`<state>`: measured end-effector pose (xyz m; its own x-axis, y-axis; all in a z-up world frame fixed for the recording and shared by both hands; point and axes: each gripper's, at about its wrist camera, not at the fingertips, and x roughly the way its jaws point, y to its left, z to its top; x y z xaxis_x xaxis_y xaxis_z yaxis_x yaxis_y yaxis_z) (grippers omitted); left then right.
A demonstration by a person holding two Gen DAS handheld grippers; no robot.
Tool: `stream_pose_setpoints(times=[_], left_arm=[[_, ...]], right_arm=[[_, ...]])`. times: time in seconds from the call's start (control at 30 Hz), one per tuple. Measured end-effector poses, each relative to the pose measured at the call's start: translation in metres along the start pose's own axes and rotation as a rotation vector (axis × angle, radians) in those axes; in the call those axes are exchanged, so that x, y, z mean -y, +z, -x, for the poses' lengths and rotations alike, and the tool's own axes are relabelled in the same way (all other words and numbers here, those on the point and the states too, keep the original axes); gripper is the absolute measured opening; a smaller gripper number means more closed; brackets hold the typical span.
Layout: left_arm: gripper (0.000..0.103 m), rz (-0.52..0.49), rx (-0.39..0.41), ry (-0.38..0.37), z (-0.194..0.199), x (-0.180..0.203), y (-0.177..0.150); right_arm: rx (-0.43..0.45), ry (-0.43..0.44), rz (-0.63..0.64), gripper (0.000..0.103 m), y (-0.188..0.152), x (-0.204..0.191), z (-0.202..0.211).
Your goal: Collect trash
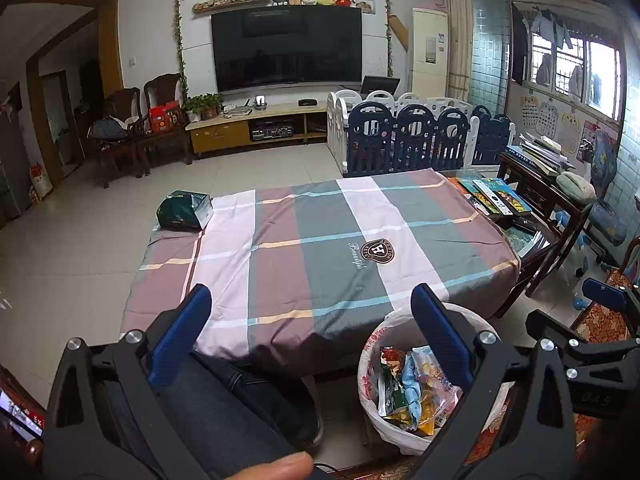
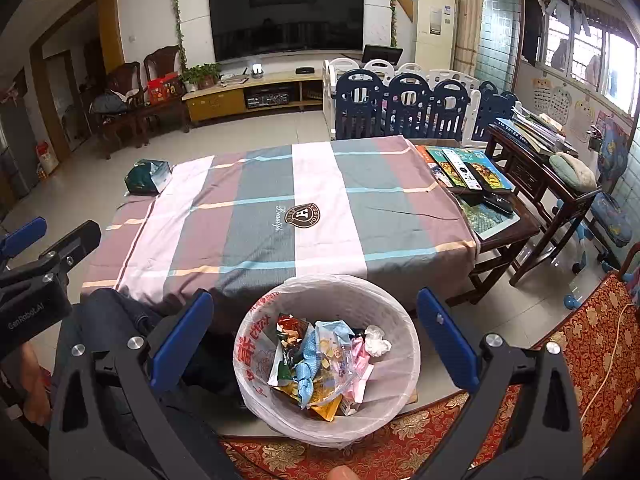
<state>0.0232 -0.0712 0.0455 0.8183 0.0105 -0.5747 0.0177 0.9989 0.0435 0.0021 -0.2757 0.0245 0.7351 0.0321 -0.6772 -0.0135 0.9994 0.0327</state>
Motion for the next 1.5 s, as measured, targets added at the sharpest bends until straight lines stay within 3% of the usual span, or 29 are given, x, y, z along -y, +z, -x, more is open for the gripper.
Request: stream_pose_setpoints(times=[1.5], left_arm=[[0.099,0.007,-0.021,-0.018,-0.0038,-0.0006,0.0007]], right_arm=[[-0.008,0.004,-0.016,0.099,-0.0024,0.0011,-0.0027]])
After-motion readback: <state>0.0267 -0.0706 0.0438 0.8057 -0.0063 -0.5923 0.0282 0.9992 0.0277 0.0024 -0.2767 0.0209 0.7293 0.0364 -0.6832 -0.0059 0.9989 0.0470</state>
